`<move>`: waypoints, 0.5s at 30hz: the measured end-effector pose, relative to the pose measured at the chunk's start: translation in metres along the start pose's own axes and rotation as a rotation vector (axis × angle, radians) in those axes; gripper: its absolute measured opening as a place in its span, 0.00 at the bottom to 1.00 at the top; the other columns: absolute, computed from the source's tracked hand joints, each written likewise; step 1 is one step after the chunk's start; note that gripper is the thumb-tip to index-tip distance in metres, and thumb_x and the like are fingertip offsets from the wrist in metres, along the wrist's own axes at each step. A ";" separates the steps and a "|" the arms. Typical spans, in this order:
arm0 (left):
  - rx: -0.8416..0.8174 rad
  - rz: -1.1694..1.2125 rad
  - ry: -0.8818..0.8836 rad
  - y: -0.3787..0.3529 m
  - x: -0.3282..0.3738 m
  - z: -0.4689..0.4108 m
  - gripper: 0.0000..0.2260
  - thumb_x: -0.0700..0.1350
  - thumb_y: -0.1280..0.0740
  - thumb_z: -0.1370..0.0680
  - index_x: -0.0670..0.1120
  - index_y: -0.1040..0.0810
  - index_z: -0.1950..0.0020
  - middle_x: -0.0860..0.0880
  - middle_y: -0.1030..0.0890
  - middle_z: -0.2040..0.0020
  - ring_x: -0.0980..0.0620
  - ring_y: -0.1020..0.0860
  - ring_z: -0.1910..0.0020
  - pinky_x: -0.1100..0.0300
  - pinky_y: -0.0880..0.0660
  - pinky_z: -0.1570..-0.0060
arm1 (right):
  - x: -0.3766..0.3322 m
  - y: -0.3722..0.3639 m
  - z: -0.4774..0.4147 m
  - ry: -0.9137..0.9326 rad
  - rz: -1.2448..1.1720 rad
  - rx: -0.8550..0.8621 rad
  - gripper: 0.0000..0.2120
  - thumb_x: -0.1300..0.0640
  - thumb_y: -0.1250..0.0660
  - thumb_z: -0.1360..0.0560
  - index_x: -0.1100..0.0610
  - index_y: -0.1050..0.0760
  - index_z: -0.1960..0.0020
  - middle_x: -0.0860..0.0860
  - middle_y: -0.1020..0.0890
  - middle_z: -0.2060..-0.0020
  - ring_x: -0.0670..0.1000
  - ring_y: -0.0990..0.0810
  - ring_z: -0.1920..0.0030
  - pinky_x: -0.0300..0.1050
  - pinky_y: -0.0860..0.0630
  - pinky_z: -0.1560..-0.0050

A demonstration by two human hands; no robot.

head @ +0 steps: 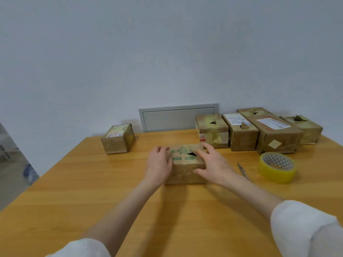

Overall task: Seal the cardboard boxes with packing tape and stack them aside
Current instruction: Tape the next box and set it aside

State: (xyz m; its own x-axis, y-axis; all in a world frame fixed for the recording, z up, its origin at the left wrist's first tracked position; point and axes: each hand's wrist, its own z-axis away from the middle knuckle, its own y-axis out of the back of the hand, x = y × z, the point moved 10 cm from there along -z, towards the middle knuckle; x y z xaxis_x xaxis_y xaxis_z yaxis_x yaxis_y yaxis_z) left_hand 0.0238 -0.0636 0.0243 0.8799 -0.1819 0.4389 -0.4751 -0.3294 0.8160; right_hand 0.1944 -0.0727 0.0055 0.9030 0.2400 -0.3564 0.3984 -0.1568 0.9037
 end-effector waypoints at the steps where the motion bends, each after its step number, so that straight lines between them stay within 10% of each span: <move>1: 0.023 -0.021 -0.107 0.001 0.016 0.001 0.18 0.45 0.39 0.20 0.45 0.30 0.29 0.48 0.29 0.33 0.49 0.29 0.35 0.57 0.32 0.38 | -0.006 0.000 -0.001 0.046 0.036 0.013 0.35 0.45 0.31 0.27 0.52 0.40 0.25 0.50 0.42 0.25 0.53 0.37 0.29 0.49 0.35 0.32; 15: -0.155 -0.263 -0.317 -0.047 0.043 0.016 0.25 0.55 0.48 0.18 0.47 0.45 0.22 0.48 0.42 0.22 0.50 0.44 0.24 0.58 0.51 0.26 | -0.018 -0.007 0.000 0.150 0.258 -0.025 0.32 0.44 0.37 0.23 0.54 0.43 0.24 0.49 0.37 0.29 0.52 0.38 0.33 0.46 0.28 0.40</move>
State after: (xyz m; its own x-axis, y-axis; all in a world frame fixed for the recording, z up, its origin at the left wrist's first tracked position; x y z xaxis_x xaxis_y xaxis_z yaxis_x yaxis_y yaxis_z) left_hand 0.0836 -0.0706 -0.0010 0.9147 -0.3937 0.0911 -0.2077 -0.2644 0.9418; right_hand 0.1753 -0.0759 0.0052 0.9392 0.3345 -0.0772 0.1534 -0.2077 0.9661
